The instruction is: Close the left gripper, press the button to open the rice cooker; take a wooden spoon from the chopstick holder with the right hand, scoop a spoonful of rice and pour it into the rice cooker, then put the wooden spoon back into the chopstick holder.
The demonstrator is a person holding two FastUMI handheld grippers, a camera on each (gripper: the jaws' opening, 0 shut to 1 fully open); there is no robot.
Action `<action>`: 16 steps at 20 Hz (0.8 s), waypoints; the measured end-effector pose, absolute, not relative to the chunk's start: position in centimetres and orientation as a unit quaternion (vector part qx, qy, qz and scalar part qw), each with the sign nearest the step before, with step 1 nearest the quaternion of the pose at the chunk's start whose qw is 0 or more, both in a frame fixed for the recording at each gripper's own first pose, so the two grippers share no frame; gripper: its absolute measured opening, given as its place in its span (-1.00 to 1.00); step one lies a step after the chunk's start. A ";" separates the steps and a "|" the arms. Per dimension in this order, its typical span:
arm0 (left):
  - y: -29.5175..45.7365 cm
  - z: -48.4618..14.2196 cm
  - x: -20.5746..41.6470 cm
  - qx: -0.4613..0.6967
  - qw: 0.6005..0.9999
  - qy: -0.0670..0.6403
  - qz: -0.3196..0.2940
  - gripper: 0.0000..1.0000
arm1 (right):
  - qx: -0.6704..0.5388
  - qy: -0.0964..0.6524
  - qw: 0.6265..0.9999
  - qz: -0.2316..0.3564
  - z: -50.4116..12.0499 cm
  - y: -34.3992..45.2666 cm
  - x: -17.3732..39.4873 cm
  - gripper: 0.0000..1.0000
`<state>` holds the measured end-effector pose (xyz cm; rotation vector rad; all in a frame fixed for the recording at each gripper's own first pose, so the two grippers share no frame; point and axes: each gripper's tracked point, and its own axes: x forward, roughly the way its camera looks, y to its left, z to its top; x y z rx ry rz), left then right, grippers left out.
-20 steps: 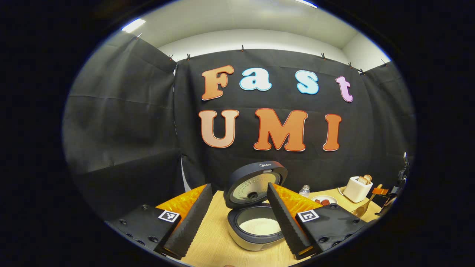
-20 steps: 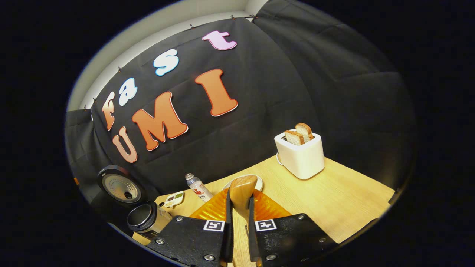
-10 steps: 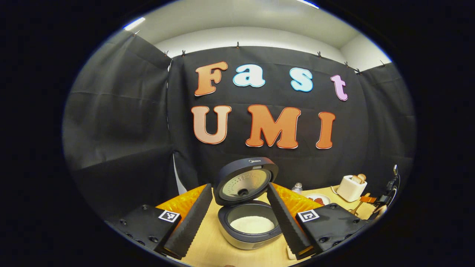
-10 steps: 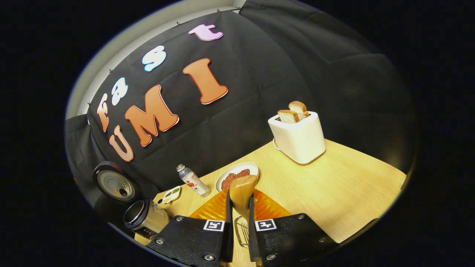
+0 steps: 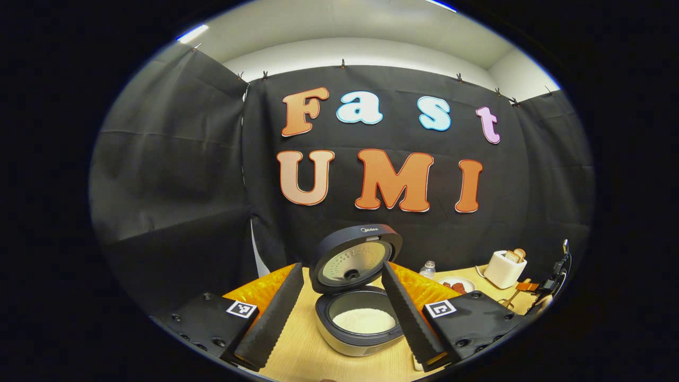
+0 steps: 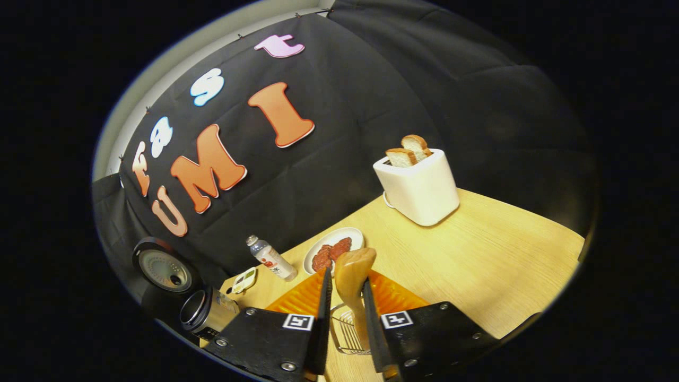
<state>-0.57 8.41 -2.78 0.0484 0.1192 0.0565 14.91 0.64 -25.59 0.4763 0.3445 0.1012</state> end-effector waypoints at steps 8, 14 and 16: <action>7.9 -2.4 -0.5 0.009 0.998 0.055 0.019 0.94 | 0.150 0.170 0.974 -0.005 -23.1 -3.8 12.9 0.90; 7.4 0.6 -0.3 -0.009 0.999 0.034 0.002 0.98 | 0.102 0.131 0.986 -0.034 -15.0 -5.4 11.4 0.89; 7.3 2.0 0.3 -0.008 1.000 0.025 -0.002 0.97 | 0.108 0.119 0.986 -0.039 -12.2 -5.0 10.6 0.89</action>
